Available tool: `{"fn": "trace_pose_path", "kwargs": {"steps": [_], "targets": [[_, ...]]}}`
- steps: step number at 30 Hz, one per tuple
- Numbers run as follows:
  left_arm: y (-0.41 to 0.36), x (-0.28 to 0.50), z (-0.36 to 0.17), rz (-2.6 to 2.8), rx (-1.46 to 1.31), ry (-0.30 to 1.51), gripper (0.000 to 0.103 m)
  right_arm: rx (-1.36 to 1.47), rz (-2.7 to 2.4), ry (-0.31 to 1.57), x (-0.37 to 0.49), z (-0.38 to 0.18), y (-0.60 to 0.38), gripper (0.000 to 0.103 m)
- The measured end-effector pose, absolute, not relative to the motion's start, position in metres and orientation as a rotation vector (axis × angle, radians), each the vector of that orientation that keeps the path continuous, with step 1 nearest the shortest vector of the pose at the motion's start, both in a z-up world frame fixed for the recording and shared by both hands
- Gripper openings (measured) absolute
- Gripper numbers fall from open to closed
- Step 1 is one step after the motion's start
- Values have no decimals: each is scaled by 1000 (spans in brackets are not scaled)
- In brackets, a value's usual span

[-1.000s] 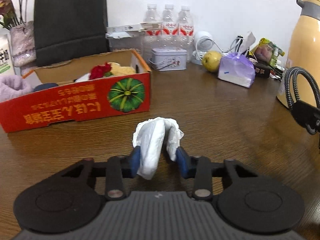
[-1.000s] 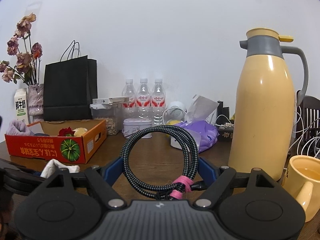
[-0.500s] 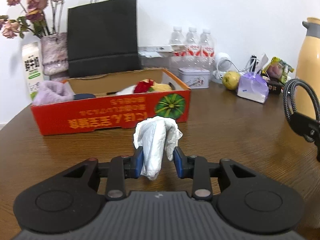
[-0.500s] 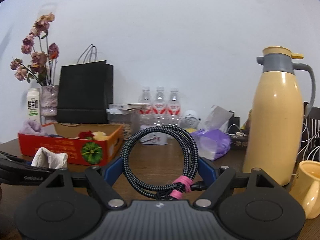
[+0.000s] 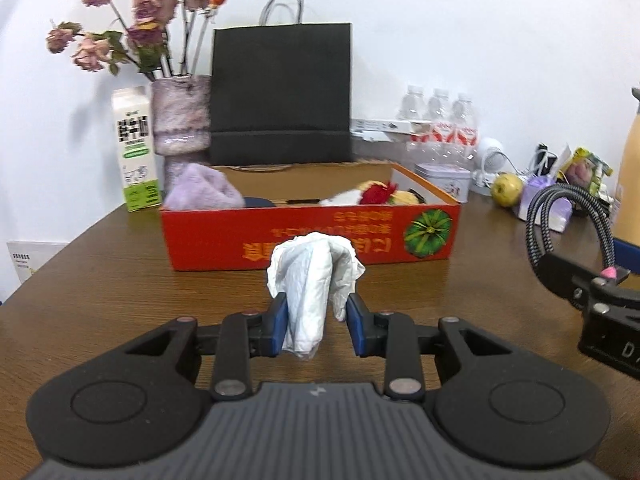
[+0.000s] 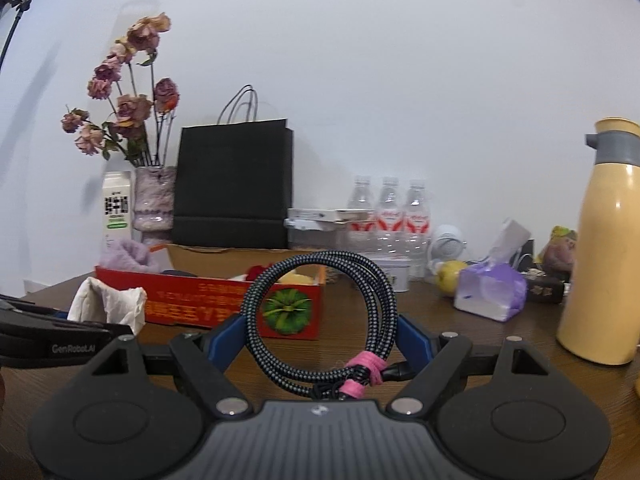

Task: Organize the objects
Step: 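Carry the tissue in the left tool and cable in the right tool over the box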

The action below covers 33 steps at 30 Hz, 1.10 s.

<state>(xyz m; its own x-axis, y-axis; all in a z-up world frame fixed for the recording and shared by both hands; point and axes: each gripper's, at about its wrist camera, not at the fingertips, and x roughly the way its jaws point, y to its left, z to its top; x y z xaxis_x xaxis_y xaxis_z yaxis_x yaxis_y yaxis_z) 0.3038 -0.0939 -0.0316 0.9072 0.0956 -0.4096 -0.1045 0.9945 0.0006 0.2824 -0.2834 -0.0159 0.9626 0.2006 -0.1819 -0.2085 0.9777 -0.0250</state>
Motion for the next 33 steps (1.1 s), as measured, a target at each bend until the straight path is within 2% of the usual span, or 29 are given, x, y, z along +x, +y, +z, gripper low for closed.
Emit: {"fn": "trace_pose_path", "kwargs": {"steps": [11,33], "targets": [[-64,305,-20,103,-28,378,31,10,254,169,296,-4,-236,81],[-35,375,12,135,-130,309,31,29,258,86,364,15,-197,81]]}}
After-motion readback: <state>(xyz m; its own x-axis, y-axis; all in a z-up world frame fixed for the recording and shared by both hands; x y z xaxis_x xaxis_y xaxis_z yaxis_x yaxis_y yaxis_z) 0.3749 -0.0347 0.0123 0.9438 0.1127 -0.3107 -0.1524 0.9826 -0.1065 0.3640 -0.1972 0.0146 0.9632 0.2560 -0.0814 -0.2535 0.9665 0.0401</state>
